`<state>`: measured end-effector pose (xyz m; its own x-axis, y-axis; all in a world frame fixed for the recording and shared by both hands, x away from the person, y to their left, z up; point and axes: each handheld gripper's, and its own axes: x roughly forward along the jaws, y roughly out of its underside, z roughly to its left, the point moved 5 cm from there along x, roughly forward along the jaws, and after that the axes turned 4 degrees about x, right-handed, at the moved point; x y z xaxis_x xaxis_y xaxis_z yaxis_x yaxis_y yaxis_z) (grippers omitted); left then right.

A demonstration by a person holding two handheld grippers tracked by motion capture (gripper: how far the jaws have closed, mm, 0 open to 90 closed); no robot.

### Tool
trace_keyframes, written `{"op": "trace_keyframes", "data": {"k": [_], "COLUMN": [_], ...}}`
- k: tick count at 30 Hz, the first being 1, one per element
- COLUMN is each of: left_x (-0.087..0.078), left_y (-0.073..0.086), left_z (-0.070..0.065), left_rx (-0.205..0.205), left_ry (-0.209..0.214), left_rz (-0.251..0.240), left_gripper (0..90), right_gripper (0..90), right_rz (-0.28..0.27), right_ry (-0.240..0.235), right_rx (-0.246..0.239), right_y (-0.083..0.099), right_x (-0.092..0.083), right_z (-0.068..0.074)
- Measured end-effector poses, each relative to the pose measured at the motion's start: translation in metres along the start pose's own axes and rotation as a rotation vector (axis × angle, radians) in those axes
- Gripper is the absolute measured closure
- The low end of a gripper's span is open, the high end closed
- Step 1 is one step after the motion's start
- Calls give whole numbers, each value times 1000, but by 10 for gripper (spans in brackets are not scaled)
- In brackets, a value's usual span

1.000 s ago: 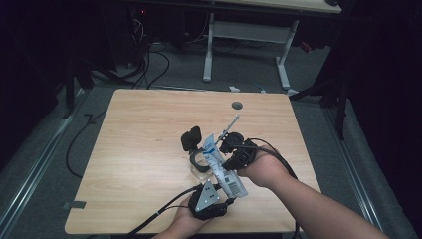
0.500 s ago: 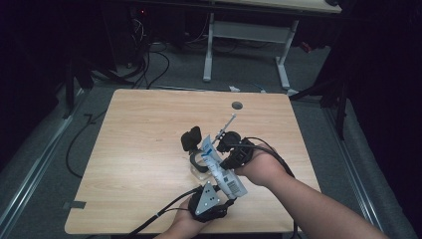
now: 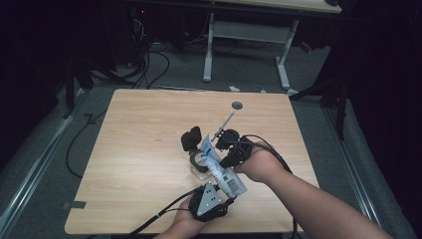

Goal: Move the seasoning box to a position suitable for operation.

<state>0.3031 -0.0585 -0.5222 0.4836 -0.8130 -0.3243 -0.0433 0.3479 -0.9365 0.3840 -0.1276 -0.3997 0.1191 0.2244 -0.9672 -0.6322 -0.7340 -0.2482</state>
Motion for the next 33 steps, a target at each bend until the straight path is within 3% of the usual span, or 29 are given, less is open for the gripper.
{"op": "trace_keyframes", "data": {"k": [8,33], "left_x": [1,3], "left_y": [1,-6], "left_z": [2,3], "left_rx": [-15,-7], "left_ry": [9,8], "left_rz": [10,-4], "left_gripper": [509,502], "right_gripper": [898,897], "right_rz": [4,-7], "right_ry": [-4,-1], "right_rx": [8,-9], "right_y": [-3,-11], "right_x": [5,3], "right_z": [-2,-4]}}
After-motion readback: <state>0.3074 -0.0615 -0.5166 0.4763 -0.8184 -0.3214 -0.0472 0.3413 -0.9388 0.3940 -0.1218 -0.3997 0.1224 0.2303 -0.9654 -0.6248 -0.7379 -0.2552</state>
